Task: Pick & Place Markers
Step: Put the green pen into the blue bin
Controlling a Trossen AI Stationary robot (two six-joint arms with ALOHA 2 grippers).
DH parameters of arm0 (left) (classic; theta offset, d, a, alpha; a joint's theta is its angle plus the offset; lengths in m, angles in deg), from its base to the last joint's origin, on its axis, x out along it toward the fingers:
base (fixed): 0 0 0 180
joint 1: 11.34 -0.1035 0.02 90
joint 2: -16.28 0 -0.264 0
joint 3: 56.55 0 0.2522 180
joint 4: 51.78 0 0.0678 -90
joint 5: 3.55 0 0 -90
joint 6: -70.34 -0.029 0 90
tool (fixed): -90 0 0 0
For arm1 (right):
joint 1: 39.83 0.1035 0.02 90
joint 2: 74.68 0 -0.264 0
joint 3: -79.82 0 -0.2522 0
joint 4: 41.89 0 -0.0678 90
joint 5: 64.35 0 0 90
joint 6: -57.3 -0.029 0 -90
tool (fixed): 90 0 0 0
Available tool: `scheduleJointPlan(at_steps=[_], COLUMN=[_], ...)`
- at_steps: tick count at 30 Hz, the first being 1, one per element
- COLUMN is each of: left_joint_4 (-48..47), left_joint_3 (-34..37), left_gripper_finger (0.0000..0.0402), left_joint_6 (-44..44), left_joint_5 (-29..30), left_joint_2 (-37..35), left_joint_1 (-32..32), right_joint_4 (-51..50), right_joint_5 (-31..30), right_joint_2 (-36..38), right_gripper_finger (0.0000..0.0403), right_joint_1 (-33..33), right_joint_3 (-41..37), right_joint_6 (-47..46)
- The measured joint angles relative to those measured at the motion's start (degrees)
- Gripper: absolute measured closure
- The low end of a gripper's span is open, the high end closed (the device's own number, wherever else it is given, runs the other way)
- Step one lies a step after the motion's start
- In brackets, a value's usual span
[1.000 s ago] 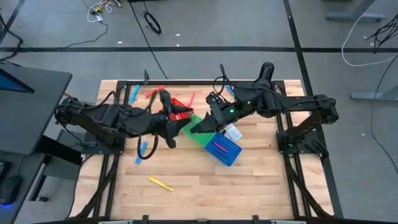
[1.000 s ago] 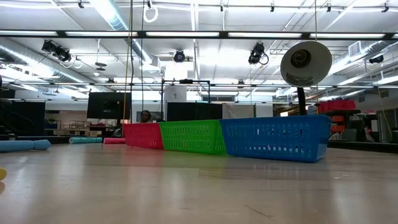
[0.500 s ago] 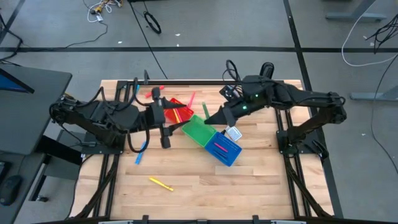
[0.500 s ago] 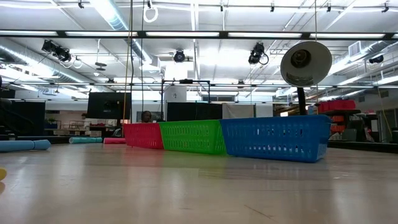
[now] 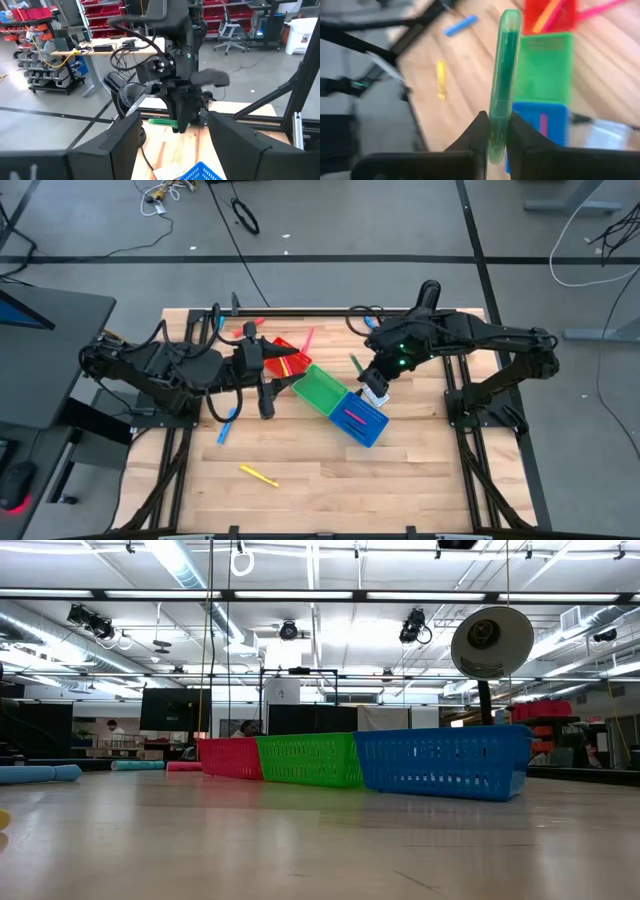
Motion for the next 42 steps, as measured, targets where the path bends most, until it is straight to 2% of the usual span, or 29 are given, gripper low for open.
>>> scheduleJointPlan(at_steps=[8,14,19,31,37,42], left_joint_4=[0.11,0.19,0.10,-0.76,-1.09,-1.24], left_joint_3=[0.00,0.00,0.00,0.00,0.00,0.00], left_gripper_finger=[0.0165,0.0165,0.0165,0.0165,0.0165,0.0165], left_joint_6=[0.49,0.44,0.44,0.49,0.50,0.51], left_joint_5=[0.09,0.11,0.11,-0.46,-0.50,-0.52], left_joint_2=[0.11,0.13,0.13,0.14,0.15,0.17], left_joint_1=[-0.01,0.00,0.00,0.00,0.00,0.00], right_joint_4=[-13.00,-28.40,-28.28,-28.14,-27.16,-21.50], right_joint_5=[-2.76,-7.63,-6.75,-5.74,-7.04,-6.90], right_joint_2=[-0.50,-7.31,-11.48,-15.13,-15.89,-15.86], right_gripper_finger=[0.0374,0.0374,0.0374,0.0374,0.0374,0.0374], right_joint_1=[-0.02,0.00,-0.10,0.13,1.36,3.06], right_joint_3=[0.20,8.53,14.27,13.80,8.28,1.43], right_joint_6=[1.15,4.14,6.56,7.23,6.34,5.38])
